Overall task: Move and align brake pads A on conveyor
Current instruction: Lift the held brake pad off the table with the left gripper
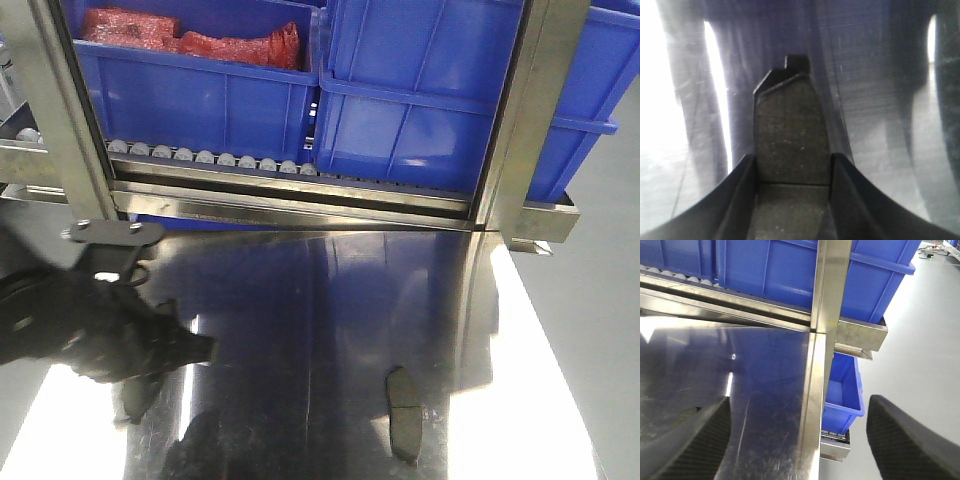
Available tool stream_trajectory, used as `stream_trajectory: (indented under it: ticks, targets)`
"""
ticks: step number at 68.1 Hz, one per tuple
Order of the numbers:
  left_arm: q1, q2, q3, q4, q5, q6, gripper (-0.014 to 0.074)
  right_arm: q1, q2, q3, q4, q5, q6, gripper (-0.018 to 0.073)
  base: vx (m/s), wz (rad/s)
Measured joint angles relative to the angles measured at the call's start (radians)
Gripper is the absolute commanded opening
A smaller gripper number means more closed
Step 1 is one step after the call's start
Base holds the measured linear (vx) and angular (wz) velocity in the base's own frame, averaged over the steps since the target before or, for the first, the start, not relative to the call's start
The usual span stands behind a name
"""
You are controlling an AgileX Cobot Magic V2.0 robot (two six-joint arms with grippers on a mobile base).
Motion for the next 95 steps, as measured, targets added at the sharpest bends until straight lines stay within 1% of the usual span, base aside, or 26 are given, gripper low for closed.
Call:
stream_trajectory:
  ticks: [5, 14, 30, 41, 52, 62, 69, 84, 91, 95]
  targets:
    - [0.017, -0.085, 0.065, 0.008, -0.023, 0.0, -0.0006, 0.0, 0.0, 0.0, 0.0, 0.0, 0.0, 0.054, 0.0, 0.0]
    - [0.071, -0.242, 0.177, 0.018, -0.047, 0.0, -0.0006, 0.0, 0.0, 0.0, 0.0, 0.0, 0.0, 0.054, 0.0, 0.0]
    - [0.167, -0.555, 0.324, 0.058, -0.048, 0.001, -0.0006, 0.0, 0.0, 0.0, 0.0, 0.0, 0.0, 0.054, 0.0, 0.0]
    - [0.208, -0.784, 0.407, 0.077, -0.044, 0.023, -0.0006, 0.0, 0.0, 0.0, 0.0, 0.0, 0.0, 0.054, 0.0, 0.0]
    - [0.224, -0.985, 0.468, 0.084, -0.023, 0.066, -0.0006, 0.0, 0.0, 0.0, 0.0, 0.0, 0.0, 0.054, 0.0, 0.0]
    - [0.224, -1.107, 0.507, 0.085, 0.006, 0.126, -0.0006, 0.0, 0.0, 0.0, 0.0, 0.0, 0.0, 0.054, 0.0, 0.0]
    - [0.224, -1.158, 0.515, 0.085, 0.003, 0.171, -0.0006, 0.0, 0.0, 0.0, 0.0, 0.0, 0.0, 0.054, 0.0, 0.0]
    - [0.224, -1.174, 0.515, 0.085, -0.003, 0.294, -0.0006, 0.0, 0.0, 0.0, 0.0, 0.0, 0.0, 0.054, 0.0, 0.0]
    - [0.224, -1.174, 0.516, 0.085, -0.02, 0.383, -0.0006, 0.0, 0.0, 0.0, 0.0, -0.001, 0.0, 0.054, 0.0, 0.0]
    - [0.224, -1.174, 0.516, 0.085, -0.032, 0.418, -0.0006, 0.0, 0.0, 0.0, 0.0, -0.001, 0.0, 0.054, 0.0, 0.0]
